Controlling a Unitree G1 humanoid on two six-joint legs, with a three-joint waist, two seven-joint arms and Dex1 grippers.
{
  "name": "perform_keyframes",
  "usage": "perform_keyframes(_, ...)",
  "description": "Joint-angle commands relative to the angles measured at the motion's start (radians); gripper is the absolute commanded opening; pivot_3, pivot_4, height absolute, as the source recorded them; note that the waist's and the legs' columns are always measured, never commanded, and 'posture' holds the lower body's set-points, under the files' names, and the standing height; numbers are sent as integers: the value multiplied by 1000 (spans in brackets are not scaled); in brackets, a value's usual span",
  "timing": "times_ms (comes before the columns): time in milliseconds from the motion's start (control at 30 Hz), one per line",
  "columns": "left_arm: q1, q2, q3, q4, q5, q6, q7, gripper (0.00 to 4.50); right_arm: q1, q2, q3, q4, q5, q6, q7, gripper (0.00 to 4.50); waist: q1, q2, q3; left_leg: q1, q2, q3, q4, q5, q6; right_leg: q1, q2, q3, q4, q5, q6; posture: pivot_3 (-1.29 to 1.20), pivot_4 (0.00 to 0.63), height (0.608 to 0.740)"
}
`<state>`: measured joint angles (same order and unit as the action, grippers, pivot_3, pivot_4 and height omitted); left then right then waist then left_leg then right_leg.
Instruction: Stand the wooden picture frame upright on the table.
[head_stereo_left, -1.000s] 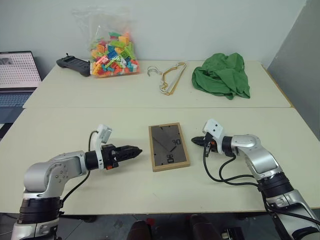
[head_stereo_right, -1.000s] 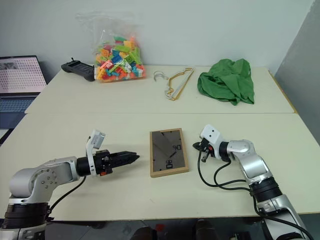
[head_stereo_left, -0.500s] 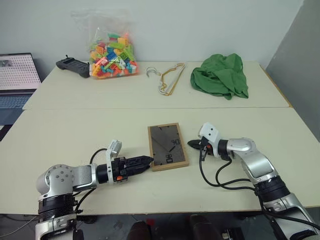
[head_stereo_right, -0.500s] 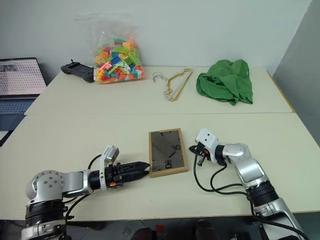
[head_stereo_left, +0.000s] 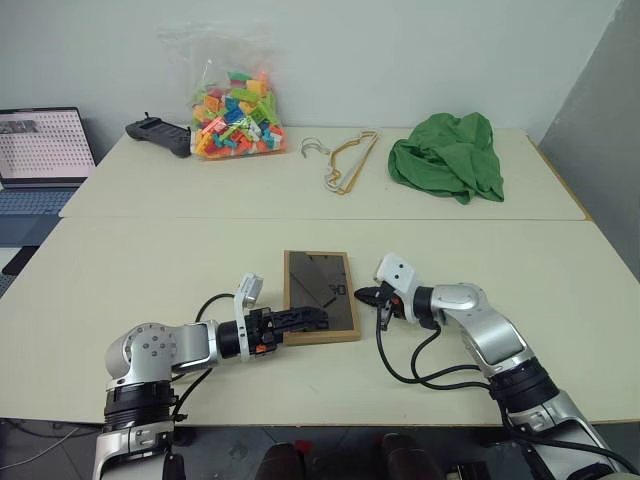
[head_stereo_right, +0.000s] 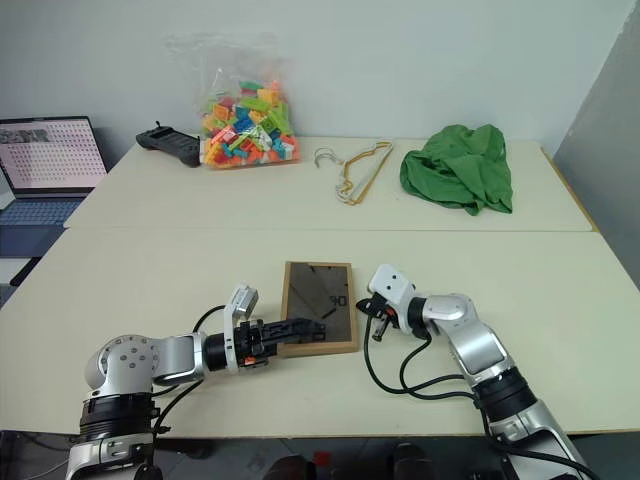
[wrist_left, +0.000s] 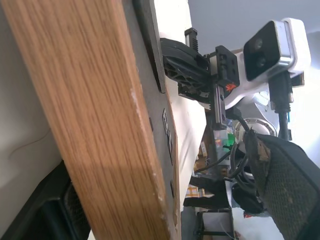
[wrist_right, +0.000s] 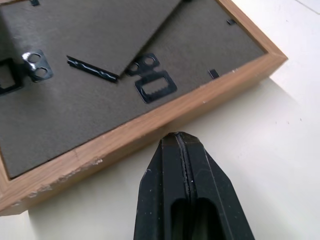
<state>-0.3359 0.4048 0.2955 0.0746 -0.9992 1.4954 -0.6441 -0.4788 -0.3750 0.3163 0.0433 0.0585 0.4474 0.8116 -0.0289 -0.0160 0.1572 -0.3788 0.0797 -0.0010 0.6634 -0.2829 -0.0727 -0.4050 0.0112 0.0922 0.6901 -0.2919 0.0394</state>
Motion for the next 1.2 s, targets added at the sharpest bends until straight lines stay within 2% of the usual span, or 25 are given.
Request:
perform_keyframes(33, 52, -5, -8, -24, -7, 24, 10, 3658, 9, -12, -19, -35, 2, -10, -7, 0, -3, 0, 0, 0, 0, 0, -1, 0, 0, 0, 0, 0, -1, 0, 0, 0, 150, 740)
perform_keyframes(200, 59, -1, 22, -34, -19, 24, 25, 2729, 5, -31, -39, -18, 3, -24, -14, 0, -6, 0, 0, -1, 0, 0, -1, 0, 0, -1, 0, 0, -2, 0, 0, 0, 150, 740)
perform_keyframes(300, 41, -21, 58, -42, -45, 13, 42, 2000, -5, -66, -68, -10, 3, -36, -8, 0, -6, 0, 0, -1, 0, 0, -1, 0, 0, -1, 0, 0, -2, 0, 0, 0, 150, 740)
perform_keyframes(433, -8, -57, 86, -74, -80, -8, 69, 1295, -58, -119, -160, -1, 50, -25, 8, 0, -4, -1, 1, -2, 0, 0, -1, 0, 0, -1, 0, 0, -3, 0, 0, 0, 150, 740)
perform_keyframes(567, -77, -79, 92, -78, -66, -49, 111, 1288, -149, -159, -251, -35, 156, 64, 65, 0, -4, -2, 3, -3, 0, 0, -1, 0, 0, -2, 0, -1, -2, 0, 0, 0, 150, 740)
perform_keyframes(700, -171, -77, 81, -104, -88, -77, 102, 1288, -279, -148, -322, -83, 333, 236, 127, 645, -5, -2, 3, -3, 1, -1, -2, 0, 0, -2, 0, -1, -4, 0, 0, 0, 150, 740)
perform_keyframes(800, -219, -75, 69, -113, -92, -101, 91, 1288, -356, -120, -328, -77, 400, 299, 142, 1371, -6, -2, 5, -5, 1, -1, -2, 0, 0, -2, 1, -2, -5, 0, 0, 0, 150, 740)
perform_keyframes(1033, -250, -38, -7, -140, -46, -155, 68, 1288, -461, -39, -245, 10, 387, 264, 151, 2881, -7, -2, 5, -5, 1, -1, -3, 0, 0, -2, 0, -2, -7, 0, 0, 0, 150, 740)
perform_keyframes(1200, -265, -29, -3, -153, -67, -151, 83, 1288, -503, 23, -193, 70, 334, 192, 117, 4069, -6, -2, 5, -6, 1, -1, -2, 0, 0, -2, 0, -3, -8, 0, 0, 0, 150, 740)
